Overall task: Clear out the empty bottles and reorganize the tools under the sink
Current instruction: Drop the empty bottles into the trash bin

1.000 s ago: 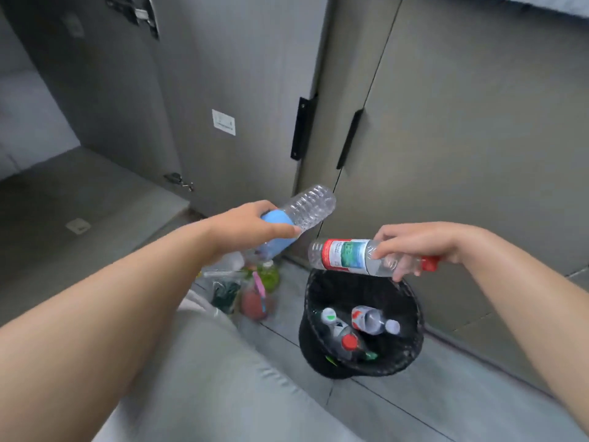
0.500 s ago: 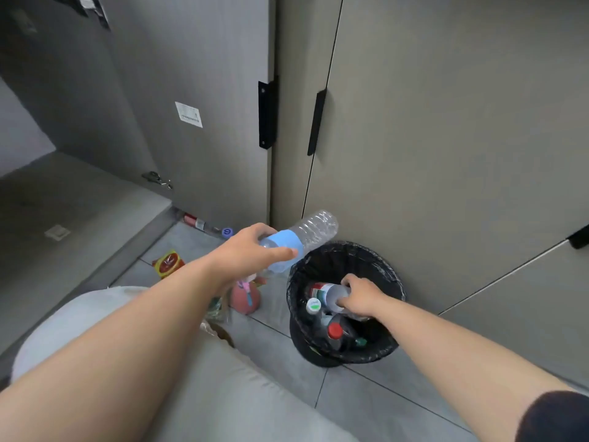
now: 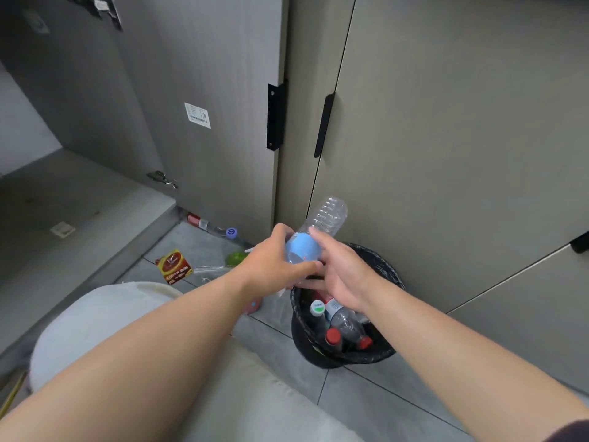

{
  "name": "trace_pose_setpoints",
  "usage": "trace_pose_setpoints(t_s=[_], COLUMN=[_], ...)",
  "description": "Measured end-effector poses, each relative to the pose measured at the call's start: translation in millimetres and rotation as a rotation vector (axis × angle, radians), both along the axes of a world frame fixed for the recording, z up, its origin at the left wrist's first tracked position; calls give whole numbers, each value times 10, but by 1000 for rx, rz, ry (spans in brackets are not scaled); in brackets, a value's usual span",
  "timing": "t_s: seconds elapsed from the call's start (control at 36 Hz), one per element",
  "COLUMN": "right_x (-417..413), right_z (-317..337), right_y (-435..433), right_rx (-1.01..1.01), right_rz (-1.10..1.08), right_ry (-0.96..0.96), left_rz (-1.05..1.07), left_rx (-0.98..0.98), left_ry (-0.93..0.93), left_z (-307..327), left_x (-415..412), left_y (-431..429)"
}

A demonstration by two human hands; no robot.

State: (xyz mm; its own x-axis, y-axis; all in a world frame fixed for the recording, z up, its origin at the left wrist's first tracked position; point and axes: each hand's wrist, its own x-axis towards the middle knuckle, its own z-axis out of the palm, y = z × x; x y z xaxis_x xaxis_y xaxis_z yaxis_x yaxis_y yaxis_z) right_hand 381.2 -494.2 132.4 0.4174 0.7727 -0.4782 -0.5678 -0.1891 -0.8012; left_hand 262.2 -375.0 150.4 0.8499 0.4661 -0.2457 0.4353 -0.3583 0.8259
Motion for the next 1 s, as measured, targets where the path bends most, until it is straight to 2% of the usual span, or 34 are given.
trace_pose_setpoints(t_s=[0.11,0.17,0.22,0.28,0.42,0.47,0.56,0.67,0.83,0.92,1.0], right_x=[48,178,351,498,685,681,632,515,409,357,278], right_z=[-13,-18,-10,-12,-276,-429,-648,-844,-855,-694,-431], right_y=[7,-78,-227,-395,-630,-642,-609,-508,-386,-208,114], right_rx=[-130,-252,-445,-660,-1030,-1119,-1194,-1230,-1161,-951,-567], right_rz=[-138,-132,-12,212,628,675,630,554,497,371,227], right_ry=[-195,-373,-613,-824,-1027,-1089,-1200,-1341,-1512,-1585,-1628], left_rz=[-161,-227,-261,-268,-235,-221,-212,-212,-208,-211,-141], left_rx=[123,192,284,360,407,415,417,407,393,392,404], left_ry=[-15,16,59,90,117,119,121,132,172,187,207], left_z=[0,-4,-15,-30,-44,-46,-50,-45,25,146,288], left_x=[-22,-26,-26,-34,-35,-29,-26,-40,-62,-90,-221], left_y=[-5,17,44,78,149,162,171,182,302,548,935])
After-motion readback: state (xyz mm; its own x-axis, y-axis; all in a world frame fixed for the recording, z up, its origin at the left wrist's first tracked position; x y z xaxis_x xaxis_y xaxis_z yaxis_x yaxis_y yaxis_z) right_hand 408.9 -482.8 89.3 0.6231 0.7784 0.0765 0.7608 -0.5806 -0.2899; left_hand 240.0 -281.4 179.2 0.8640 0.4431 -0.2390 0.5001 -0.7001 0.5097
